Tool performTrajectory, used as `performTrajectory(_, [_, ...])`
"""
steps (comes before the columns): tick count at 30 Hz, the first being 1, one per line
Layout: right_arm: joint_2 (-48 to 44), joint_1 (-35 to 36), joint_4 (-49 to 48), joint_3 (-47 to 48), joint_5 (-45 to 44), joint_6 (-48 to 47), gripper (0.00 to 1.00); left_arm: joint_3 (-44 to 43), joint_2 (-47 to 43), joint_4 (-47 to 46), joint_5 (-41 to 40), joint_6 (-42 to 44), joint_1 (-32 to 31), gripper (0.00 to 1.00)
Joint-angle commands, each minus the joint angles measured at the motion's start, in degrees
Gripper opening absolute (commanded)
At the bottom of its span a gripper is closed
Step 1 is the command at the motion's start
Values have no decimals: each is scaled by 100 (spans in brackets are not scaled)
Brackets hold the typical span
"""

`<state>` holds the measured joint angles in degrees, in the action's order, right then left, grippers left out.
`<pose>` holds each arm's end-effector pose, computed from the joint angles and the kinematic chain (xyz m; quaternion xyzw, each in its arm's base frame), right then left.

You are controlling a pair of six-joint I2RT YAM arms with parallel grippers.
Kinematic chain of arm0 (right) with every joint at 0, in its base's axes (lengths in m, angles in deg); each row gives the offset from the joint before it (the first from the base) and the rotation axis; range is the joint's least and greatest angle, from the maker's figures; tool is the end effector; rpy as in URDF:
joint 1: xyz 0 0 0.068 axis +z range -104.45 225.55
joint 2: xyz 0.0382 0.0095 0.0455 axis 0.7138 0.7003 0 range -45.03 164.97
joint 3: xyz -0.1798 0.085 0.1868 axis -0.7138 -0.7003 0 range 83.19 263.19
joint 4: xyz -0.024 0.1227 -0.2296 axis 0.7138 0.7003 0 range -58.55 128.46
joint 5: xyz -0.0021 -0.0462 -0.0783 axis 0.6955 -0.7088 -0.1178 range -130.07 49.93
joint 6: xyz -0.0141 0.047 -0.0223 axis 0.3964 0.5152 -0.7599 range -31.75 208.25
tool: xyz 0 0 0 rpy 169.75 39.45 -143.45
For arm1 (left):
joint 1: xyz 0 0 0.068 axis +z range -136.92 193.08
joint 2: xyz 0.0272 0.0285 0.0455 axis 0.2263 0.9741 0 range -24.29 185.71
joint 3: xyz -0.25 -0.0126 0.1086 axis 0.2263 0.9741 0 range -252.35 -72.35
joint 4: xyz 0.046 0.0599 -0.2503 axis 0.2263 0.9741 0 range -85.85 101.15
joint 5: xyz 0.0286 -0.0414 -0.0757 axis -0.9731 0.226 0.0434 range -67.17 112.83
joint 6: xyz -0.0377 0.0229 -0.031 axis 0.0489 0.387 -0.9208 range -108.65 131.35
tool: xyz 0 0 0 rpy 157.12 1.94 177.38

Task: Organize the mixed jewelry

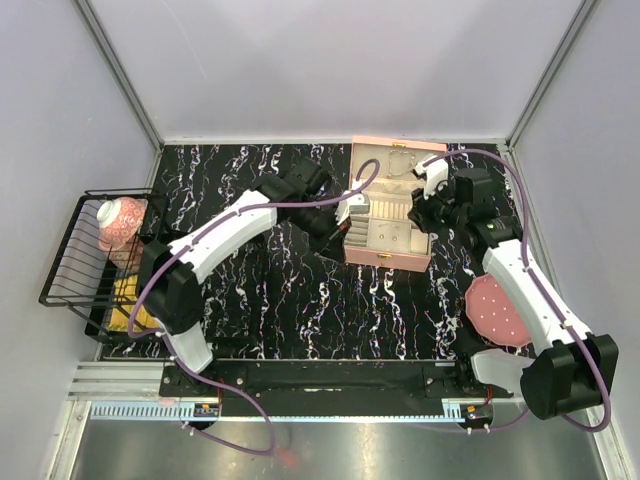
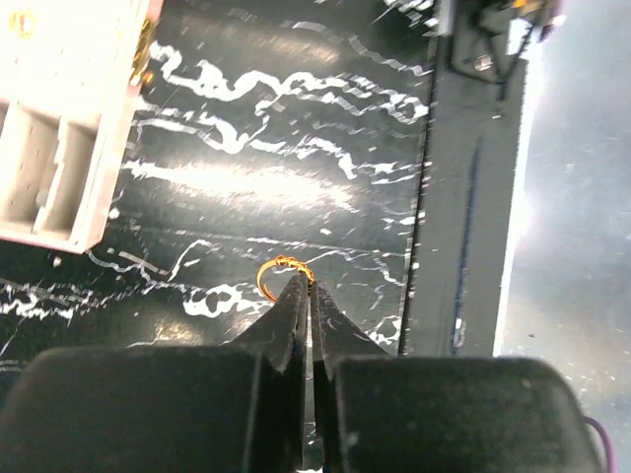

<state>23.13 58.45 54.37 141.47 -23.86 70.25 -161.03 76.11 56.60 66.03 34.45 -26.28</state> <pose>0.2555 0.0687 0.3171 -0.2967 0.8198 0.1027 0.4790 0.2654 -0.2492 0.2922 0.5402 0.7323 -0.3846 0.1551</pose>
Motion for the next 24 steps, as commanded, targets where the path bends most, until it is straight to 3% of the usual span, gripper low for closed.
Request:
performTrajectory(1, [57, -51, 291, 560, 1100, 173, 32, -569, -258, 932, 1251, 353, 24, 0])
performTrajectory(6, [285, -60, 949, 1079, 2236, 25, 36, -1413, 92, 1943, 2191, 757, 199, 0])
performTrajectory(10, [277, -69, 1303, 1518, 2887, -431, 42, -3087, 734, 3601, 2667, 1425, 358, 0])
performTrajectory(16, [285, -60, 1777, 2116, 3168, -863, 54, -4050, 1025, 3580, 2799, 742, 508, 0])
performTrajectory(20, [329, -34, 1953, 2363, 3485, -1012, 69, -3938, 982, 3422, 3001, 468, 525, 0])
performTrajectory(24, [417, 221, 2085, 2521, 3320, -1380, 74, -3648, 868, 3325, 3115, 433, 543, 0])
